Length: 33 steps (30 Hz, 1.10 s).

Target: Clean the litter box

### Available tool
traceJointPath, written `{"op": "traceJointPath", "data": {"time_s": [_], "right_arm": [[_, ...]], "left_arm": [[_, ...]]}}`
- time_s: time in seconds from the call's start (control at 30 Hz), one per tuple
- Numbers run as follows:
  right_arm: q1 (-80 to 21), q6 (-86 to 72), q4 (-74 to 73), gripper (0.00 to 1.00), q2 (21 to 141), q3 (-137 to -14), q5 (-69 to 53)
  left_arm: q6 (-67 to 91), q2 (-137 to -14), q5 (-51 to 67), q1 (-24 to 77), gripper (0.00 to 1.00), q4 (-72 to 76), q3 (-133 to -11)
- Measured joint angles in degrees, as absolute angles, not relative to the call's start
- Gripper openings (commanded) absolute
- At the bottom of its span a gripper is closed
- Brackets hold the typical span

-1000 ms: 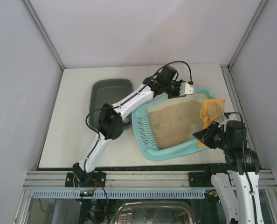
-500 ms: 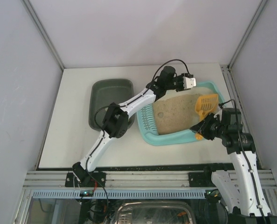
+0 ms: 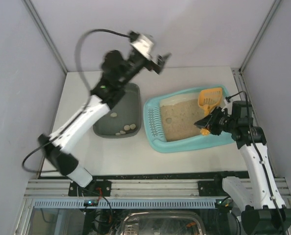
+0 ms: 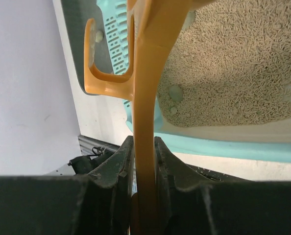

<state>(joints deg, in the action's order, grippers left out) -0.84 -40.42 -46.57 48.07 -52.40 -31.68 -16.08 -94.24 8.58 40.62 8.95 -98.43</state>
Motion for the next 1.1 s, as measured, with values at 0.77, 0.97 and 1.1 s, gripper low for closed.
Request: {"op": "traceJointPath", "data": {"time_s": [0.77,0.97,1.1], "right_arm": [[-4.1,-41.9,-88.6,0.00,106.8,-109.9,-48.7],[-4.1,-39.7,-89.6,0.00,108.6,-104.4,-51.7],[-4.9,-38.3,-89.8,0.00,106.1,-98.6,-51.5]], "left_arm": [[67.6,-126.5,10.0,4.1,1.00,-19.1,-126.5],[73.5,-118.7,7.6,5.3,1.00,-29.3,-116.8],[78.2,-113.3,5.5,3.8,1.00,-34.5,-116.1]]}}
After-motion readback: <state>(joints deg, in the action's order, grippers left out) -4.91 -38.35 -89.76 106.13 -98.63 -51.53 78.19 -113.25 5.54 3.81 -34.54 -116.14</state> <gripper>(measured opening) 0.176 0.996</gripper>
